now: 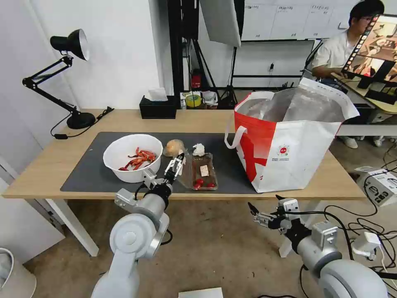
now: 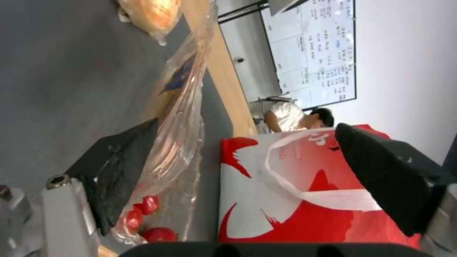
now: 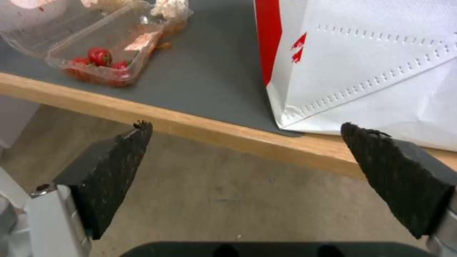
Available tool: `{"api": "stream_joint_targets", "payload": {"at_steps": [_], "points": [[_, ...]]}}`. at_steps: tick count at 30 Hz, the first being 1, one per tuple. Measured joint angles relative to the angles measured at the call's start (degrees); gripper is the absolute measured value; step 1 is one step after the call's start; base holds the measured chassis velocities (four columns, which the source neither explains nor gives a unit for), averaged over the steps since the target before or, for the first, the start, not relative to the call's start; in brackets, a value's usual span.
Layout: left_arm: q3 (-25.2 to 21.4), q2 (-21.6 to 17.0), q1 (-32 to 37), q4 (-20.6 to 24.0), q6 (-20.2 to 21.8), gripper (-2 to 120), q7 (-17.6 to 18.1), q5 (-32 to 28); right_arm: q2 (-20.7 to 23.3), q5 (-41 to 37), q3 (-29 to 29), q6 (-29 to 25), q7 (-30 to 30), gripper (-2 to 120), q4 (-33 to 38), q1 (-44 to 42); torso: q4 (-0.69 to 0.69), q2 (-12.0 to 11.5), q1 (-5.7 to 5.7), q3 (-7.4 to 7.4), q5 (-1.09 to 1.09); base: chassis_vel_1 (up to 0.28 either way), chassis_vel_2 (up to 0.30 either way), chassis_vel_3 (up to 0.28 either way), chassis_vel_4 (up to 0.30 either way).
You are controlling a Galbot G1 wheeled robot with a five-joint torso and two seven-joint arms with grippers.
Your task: Pick up the trash from the table and place it into the takeout bag.
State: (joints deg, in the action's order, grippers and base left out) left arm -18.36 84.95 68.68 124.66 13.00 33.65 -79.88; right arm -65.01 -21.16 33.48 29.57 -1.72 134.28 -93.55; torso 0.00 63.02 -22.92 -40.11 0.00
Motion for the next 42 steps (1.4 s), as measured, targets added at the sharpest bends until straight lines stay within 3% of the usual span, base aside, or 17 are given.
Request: {"api": "stream_joint_targets", "payload": {"at_steps": [31,38,42], "points": [[6.4,1.0,-4.2,-2.8,0.1,100,0.0,0.1,-2.3,1.2,3.9,-1.4,-0.6,100,3.6,-5.8,0.00,0.0,0.00,0.00,0.00,0.000,0.000,0.000,0.000],[7.4,-1.2,-5.2,-2.6,0.5,100,-0.1,1.8,-3.1,2.0,4.4,-2.2,-1.0,100,4.1,-6.9,0.00,0.0,0.00,0.00,0.00,0.000,0.000,0.000,0.000],[7.1,-3.8,-5.3,-1.6,2.1,100,-2.7,3.1,-3.3,2.3,4.4,-2.4,-1.2,100,4.1,-7.0,0.00,0.0,0.00,0.00,0.00,0.000,0.000,0.000,0.000]]}}
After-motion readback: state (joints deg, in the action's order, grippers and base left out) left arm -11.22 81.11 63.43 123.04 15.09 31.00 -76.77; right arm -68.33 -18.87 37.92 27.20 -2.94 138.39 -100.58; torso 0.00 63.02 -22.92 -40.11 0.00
